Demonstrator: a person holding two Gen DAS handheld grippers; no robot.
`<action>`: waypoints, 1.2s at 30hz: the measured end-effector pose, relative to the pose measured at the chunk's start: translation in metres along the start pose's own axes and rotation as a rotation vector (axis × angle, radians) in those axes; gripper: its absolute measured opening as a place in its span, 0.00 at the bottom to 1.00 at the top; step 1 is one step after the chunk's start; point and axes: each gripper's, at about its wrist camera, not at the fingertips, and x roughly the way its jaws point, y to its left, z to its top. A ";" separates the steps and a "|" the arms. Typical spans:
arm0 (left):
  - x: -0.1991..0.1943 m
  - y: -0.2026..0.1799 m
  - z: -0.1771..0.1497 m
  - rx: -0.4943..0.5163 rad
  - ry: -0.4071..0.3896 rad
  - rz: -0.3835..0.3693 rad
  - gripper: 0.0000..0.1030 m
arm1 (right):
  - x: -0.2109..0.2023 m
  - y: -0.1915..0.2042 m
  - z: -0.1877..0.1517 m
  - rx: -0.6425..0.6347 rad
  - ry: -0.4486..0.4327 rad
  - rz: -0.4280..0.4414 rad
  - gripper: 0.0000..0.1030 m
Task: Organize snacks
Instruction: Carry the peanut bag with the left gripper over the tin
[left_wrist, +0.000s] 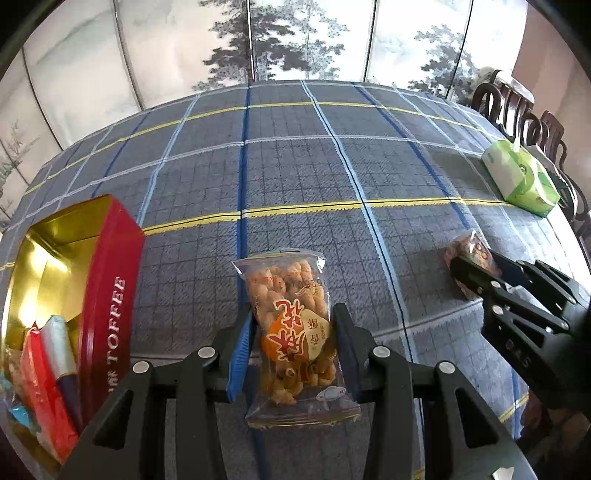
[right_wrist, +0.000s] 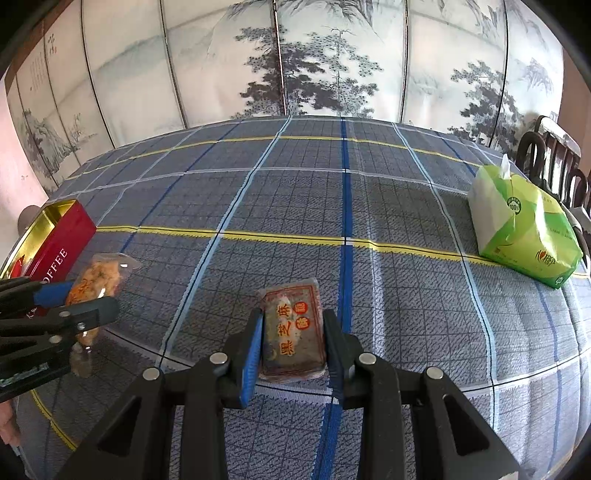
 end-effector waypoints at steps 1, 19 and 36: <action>-0.003 0.001 -0.001 0.000 -0.001 0.002 0.37 | 0.000 0.000 0.000 -0.001 0.000 -0.002 0.31; -0.095 0.056 -0.017 -0.060 -0.109 0.020 0.37 | 0.000 0.008 -0.001 -0.034 0.005 -0.043 0.31; -0.112 0.184 -0.064 -0.257 -0.058 0.117 0.37 | 0.000 0.012 -0.001 -0.049 0.008 -0.061 0.31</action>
